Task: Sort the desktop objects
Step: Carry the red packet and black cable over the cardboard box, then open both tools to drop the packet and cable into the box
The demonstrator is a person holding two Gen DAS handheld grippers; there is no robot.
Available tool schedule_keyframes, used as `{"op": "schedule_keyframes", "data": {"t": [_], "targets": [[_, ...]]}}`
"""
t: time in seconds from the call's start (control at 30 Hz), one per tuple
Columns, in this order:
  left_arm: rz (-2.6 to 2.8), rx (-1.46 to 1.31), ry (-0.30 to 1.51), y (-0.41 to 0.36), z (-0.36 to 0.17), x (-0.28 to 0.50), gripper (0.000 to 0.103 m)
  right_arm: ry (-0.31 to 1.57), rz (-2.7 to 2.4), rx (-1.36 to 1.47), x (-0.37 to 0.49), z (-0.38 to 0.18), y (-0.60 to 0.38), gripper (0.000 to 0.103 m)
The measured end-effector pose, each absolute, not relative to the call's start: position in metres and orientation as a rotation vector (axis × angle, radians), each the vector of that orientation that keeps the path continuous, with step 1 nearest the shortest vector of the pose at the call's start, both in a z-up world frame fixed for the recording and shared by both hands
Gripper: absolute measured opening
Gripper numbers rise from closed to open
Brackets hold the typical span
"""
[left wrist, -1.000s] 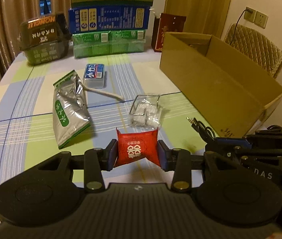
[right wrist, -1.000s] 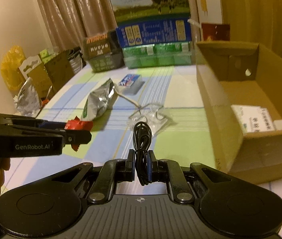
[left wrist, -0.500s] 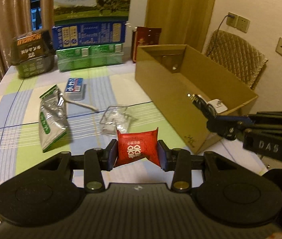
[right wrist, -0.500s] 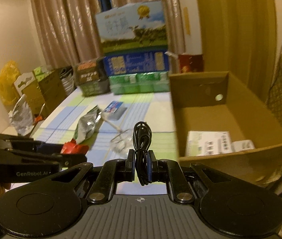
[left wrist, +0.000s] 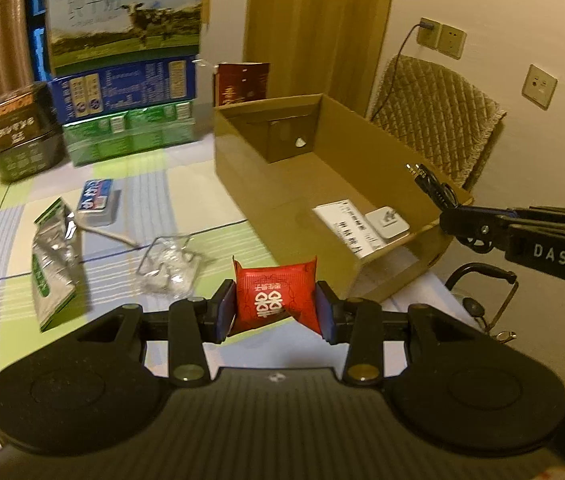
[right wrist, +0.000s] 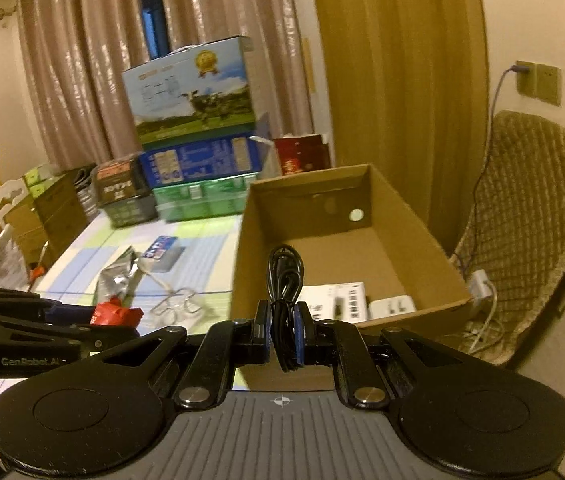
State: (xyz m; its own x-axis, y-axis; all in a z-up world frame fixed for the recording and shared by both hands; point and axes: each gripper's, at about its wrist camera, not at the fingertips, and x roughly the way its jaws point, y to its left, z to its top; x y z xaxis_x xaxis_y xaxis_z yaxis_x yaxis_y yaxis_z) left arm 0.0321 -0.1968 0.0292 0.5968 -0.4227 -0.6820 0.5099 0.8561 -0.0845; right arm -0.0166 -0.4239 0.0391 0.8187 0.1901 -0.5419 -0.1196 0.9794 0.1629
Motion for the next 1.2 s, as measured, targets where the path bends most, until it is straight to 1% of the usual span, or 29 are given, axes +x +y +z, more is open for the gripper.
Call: {"op": "schedule_keyframes", "data": {"t": [0.3, 0.5, 0.83, 1.2], "targets": [[-0.601, 0.139, 0.746, -0.239, 0.038, 0.039, 0.036, 0.581, 0.135, 0.118, -0.010, 0.043, -0.452, 0.008], [-0.630, 0.131, 0.747, -0.259, 0.041, 0.051, 0.036, 0.579, 0.126, 0.105, 0.009, 0.048, -0.468, 0.008], [-0.659, 0.126, 0.760, -0.296, 0.042, 0.094, 0.036, 0.621, 0.120, 0.089, 0.059, 0.042, -0.491, 0.008], [-0.671, 0.142, 0.775, -0.320, 0.040, 0.138, 0.036, 0.652, 0.142, 0.057, 0.106, 0.033, -0.492, 0.008]]}}
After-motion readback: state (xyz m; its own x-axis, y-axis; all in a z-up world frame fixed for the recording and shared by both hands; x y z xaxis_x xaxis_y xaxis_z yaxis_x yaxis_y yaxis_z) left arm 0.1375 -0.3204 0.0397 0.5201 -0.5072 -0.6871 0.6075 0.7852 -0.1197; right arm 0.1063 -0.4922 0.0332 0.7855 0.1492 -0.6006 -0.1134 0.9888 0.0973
